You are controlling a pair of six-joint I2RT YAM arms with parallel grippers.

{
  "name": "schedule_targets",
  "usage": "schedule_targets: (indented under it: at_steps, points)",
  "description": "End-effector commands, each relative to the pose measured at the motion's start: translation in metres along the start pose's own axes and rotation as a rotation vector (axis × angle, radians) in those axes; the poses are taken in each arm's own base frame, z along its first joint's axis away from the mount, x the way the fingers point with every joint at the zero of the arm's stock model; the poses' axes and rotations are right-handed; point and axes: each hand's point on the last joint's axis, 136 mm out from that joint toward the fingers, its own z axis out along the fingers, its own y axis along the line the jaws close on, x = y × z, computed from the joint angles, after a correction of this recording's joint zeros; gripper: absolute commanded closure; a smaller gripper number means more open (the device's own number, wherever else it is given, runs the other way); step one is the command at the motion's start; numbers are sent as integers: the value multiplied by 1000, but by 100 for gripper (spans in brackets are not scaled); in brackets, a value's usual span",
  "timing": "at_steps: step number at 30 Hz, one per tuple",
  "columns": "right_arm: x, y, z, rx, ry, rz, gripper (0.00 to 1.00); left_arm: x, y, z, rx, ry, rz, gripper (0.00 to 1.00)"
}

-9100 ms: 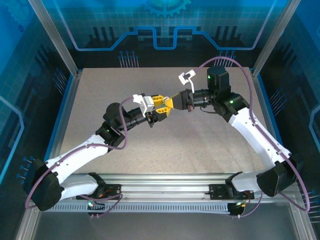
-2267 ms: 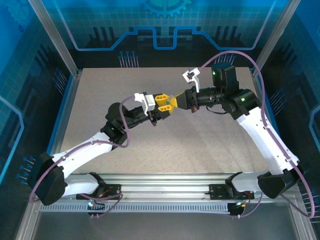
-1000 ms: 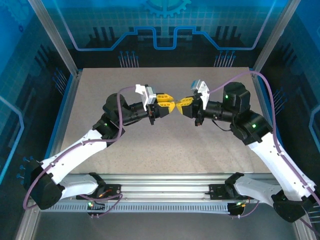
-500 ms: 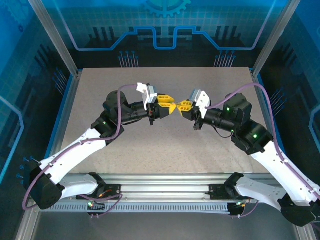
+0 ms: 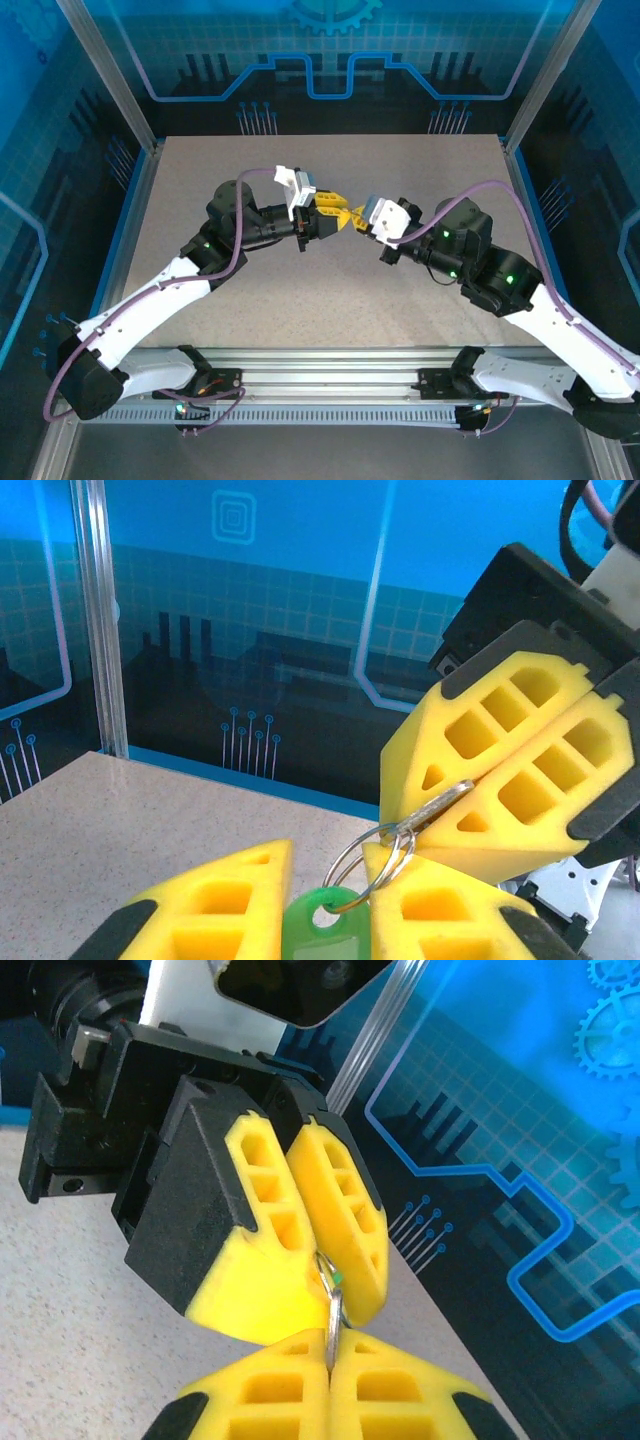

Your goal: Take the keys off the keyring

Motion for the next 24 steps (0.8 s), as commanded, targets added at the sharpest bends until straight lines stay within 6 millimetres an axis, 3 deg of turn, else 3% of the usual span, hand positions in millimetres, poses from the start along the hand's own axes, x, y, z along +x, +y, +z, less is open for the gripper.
schedule_targets:
  at_steps: [1,8,12,20,24]
  points:
    - [-14,60,-5,-256,-49,-144,100,-19,35,-5,-168,-44,-4,100]
    - [-12,73,-1,-303,-15,-209,100,-20,30,-6,-151,-38,1,100]
    - [-16,60,2,-242,-12,-182,100,-18,27,-7,-137,-33,7,100]
    - [-10,79,7,-328,41,-269,100,-15,22,-8,-121,-26,14,100]
    - [-19,56,9,-254,21,-150,100,-15,23,-10,-133,-25,24,100]
